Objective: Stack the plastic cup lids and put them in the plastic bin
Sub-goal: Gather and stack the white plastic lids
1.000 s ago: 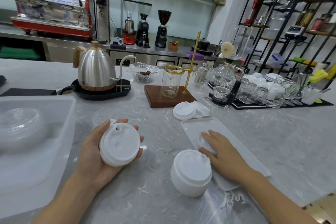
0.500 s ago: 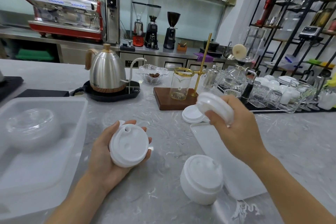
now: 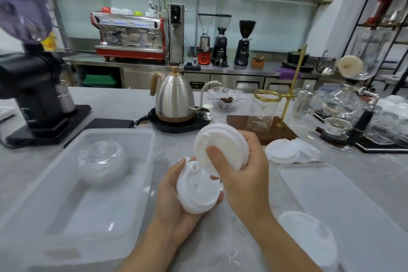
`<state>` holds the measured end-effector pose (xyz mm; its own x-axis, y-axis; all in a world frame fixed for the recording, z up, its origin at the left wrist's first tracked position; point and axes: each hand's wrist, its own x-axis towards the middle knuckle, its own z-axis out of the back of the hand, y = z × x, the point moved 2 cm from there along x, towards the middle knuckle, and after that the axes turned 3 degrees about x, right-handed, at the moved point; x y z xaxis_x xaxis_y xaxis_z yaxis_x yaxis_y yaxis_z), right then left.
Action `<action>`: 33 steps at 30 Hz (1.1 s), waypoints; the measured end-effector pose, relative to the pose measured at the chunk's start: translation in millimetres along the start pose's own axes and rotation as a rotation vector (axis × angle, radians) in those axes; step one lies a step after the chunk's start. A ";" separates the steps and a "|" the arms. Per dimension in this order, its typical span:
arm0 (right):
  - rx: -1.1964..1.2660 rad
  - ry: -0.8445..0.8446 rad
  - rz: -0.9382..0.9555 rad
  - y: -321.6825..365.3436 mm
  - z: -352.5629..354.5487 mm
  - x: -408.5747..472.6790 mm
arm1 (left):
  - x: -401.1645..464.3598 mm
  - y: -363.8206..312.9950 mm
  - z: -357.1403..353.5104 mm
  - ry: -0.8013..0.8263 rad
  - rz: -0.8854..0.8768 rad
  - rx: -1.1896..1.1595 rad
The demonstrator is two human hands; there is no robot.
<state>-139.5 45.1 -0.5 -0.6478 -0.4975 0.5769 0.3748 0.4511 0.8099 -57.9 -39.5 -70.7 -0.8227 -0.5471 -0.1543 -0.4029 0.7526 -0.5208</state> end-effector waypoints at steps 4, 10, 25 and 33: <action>-0.076 -0.059 -0.051 -18.0 2.2 -7.2 | 4.7 -1.2 -0.3 -0.011 -0.011 0.024; -0.071 -0.029 -0.137 -27.6 2.2 -16.6 | 8.8 1.2 12.0 -0.033 -0.020 0.067; -0.252 0.056 -0.200 -47.0 -0.3 -24.9 | 3.4 -1.0 6.0 0.033 -0.032 0.009; -0.227 0.084 -0.228 -55.6 -1.7 -26.1 | -1.4 -1.4 1.9 0.114 -0.029 0.029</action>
<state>-142.3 31.8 -60.5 -0.6789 -0.6301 0.3769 0.3706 0.1491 0.9167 -55.5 -40.5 -71.3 -0.8517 -0.5223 -0.0434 -0.4169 0.7253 -0.5478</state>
